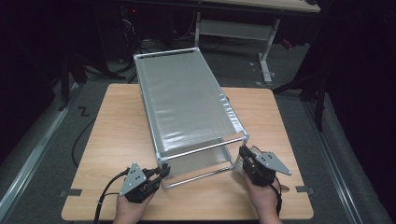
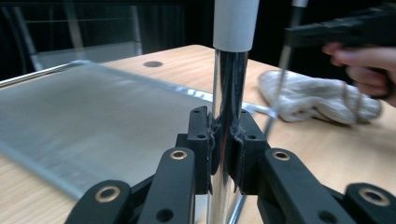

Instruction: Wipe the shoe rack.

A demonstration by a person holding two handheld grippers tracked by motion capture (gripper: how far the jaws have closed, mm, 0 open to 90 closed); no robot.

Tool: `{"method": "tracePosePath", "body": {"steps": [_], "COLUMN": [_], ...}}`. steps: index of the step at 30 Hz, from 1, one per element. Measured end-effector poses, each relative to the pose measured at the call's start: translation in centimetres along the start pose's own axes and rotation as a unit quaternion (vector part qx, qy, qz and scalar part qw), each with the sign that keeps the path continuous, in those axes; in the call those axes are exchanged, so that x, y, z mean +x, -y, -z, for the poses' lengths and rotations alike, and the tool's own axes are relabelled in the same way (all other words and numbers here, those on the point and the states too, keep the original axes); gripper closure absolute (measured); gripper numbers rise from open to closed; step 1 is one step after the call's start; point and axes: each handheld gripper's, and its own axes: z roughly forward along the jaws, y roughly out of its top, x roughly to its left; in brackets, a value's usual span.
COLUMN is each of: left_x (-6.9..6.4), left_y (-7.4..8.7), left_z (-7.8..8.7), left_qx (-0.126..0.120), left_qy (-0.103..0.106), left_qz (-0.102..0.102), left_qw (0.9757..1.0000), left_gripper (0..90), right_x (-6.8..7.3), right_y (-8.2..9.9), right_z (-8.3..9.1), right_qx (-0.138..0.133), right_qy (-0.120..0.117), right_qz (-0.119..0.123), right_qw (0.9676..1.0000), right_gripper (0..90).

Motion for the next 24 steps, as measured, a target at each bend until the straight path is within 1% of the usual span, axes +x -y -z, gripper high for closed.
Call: {"method": "tracePosePath", "body": {"steps": [6,8,11,12,14,19,24], "left_x": [2.0,2.6,3.2,3.3,3.4,3.1,2.8], "left_y": [-0.1,-0.1,0.0,0.0,-0.1,0.2,0.8], "left_z": [0.0,0.0,-0.1,-0.1,0.0,0.6,1.6], "left_qx": [-0.001,-0.007,-0.012,-0.013,-0.013,-0.017,-0.031], "left_qy": [-0.023,-0.031,-0.039,-0.041,-0.042,-0.04,-0.04], "left_qz": [0.019,0.028,0.041,0.045,0.048,0.045,0.059], "left_qw": [0.9995,0.9991,0.9983,0.9981,0.9979,0.9981,0.9969], "left_gripper": [78.9,78.6,78.1,77.9,77.7,77.7,76.9], "right_x": [1.1,1.5,2.2,2.3,2.5,2.7,3.3], "right_y": [0.5,0.6,0.7,0.8,0.9,1.2,1.4], "right_z": [1.0,1.3,1.8,2.0,2.4,3.1,3.6], "right_qx": [-0.003,-0.003,-0.002,-0.001,-0.003,-0.005,-0.006], "right_qy": [-0.022,-0.026,-0.031,-0.036,-0.04,-0.047,-0.056], "right_qz": [0.009,0.009,0.011,0.012,0.015,0.018,0.024], "right_qw": [0.9997,0.9996,0.9995,0.9993,0.9991,0.9987,0.9981], "right_gripper": [81.0,81.0,81.0,81.0,80.9,80.8,80.6]}}
